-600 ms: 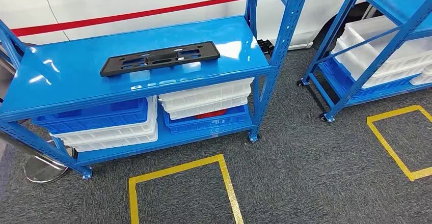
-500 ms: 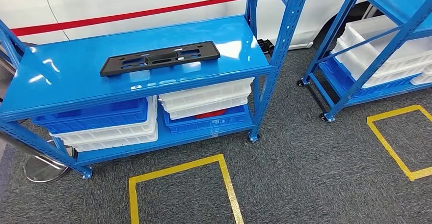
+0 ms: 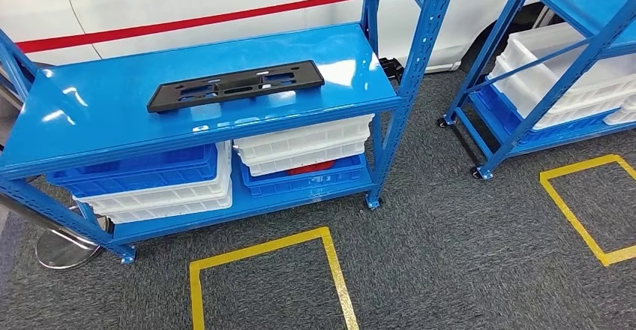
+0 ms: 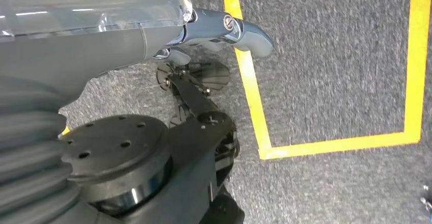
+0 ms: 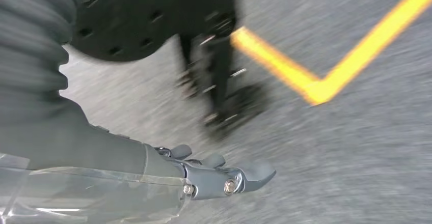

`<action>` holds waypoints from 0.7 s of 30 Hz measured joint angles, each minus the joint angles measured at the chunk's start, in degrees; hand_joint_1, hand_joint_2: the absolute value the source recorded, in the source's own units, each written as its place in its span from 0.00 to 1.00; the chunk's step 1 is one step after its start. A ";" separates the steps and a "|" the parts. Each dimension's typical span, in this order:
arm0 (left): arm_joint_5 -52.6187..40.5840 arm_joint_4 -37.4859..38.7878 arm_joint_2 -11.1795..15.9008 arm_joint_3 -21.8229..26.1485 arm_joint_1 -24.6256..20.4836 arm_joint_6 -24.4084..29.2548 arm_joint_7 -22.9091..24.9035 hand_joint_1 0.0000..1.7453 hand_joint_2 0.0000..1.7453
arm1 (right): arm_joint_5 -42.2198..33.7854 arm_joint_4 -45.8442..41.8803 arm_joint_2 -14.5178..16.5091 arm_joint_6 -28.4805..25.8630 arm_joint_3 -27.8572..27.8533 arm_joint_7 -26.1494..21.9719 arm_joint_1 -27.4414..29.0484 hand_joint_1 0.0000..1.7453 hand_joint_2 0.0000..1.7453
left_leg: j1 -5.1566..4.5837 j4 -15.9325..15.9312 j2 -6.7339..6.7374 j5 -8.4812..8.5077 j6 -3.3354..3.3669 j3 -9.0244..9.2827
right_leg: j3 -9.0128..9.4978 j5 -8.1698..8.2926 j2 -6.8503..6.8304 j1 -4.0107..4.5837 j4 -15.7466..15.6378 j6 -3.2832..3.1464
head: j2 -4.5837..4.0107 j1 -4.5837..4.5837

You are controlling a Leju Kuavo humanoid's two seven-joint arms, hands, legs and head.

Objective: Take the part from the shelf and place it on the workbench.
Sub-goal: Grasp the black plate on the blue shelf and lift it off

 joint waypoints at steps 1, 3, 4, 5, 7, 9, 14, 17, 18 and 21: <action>0.21 0.13 0.01 0.01 -0.01 0.14 -0.02 0.00 0.00 | -1.39 0.00 -0.37 1.48 -1.00 -2.70 -0.04 0.00 0.25 | -0.04 0.03 0.00 -0.02 0.03 0.00 | 0.00 0.01 0.00 -0.04 -0.02 0.01 | 0.00 0.00; 0.73 0.39 0.10 0.05 -0.02 1.07 0.51 0.00 0.00 | -3.27 -0.08 -1.43 5.17 -3.36 -9.42 -0.19 0.00 0.00 | -0.12 0.09 0.00 -0.06 0.10 -0.02 | 0.01 0.03 -0.01 -0.13 -0.02 0.05 | 0.00 0.00; 1.01 0.52 0.18 0.13 -0.02 1.60 0.96 0.00 0.00 | -3.17 -0.46 -2.30 6.81 -4.67 -13.13 -0.31 0.00 0.00 | -0.17 0.14 0.00 -0.09 0.16 -0.05 | 0.01 0.05 -0.01 -0.18 -0.02 0.08 | 0.00 -0.01; 1.28 0.61 0.26 0.24 -0.05 2.03 1.47 0.00 0.00 | -2.08 -1.26 -3.27 7.89 -6.09 -16.17 -0.46 0.00 0.00 | -0.22 0.20 0.00 -0.11 0.22 -0.08 | 0.01 0.08 -0.01 -0.25 -0.02 0.13 | 0.00 -0.01; 1.65 0.74 0.43 0.48 -0.16 2.48 2.33 0.00 0.00 | 2.10 -3.63 -5.40 8.54 -9.52 -19.16 -1.12 0.00 0.00 | -0.32 0.39 0.02 -0.17 0.39 -0.17 | -0.02 0.15 0.03 -0.35 -0.02 0.30 | 0.00 -0.01; 1.72 0.76 0.58 0.58 -0.37 2.67 2.79 0.00 0.00 | 6.72 -5.88 -6.89 8.65 -13.66 -19.43 -2.10 0.00 0.00 | -0.40 0.68 0.03 -0.26 0.63 -0.29 | -0.03 0.22 0.08 -0.42 -0.04 0.57 | 0.00 0.00; 1.59 0.77 0.68 0.65 -0.57 3.46 3.25 0.00 0.00 | 26.01 -21.74 -6.21 14.76 -26.38 -19.99 -1.14 0.00 0.00 | -0.12 -0.14 0.09 0.50 1.81 -0.21 | -0.13 0.29 -0.15 -0.58 -0.08 1.51 | 0.00 0.03; 1.41 0.77 0.58 0.66 -0.81 3.60 3.15 0.00 0.00 | 34.04 -43.56 -3.52 16.96 -33.92 -17.85 0.70 0.00 0.00 | 0.09 -1.23 0.35 1.26 2.48 0.21 | -3.66 -3.83 -0.53 -0.51 7.27 1.54 | 0.00 0.18; 1.33 0.77 0.57 0.67 -0.83 3.58 3.08 0.00 0.00 | 35.34 -51.70 -2.87 16.33 -35.40 -17.52 1.40 0.00 0.00 | 0.06 -1.20 0.32 1.26 2.51 0.15 | -5.63 -5.53 -0.52 -0.46 11.32 1.57 | 0.00 0.21; 0.95 0.77 0.46 0.70 -0.61 3.57 2.89 0.00 0.00 | 40.32 -74.72 -1.59 14.08 -36.86 -17.99 2.96 0.00 0.00 | 0.18 -0.95 -0.35 0.91 2.07 0.39 | -7.91 -4.97 -0.51 -0.46 15.07 1.73 | 0.00 0.24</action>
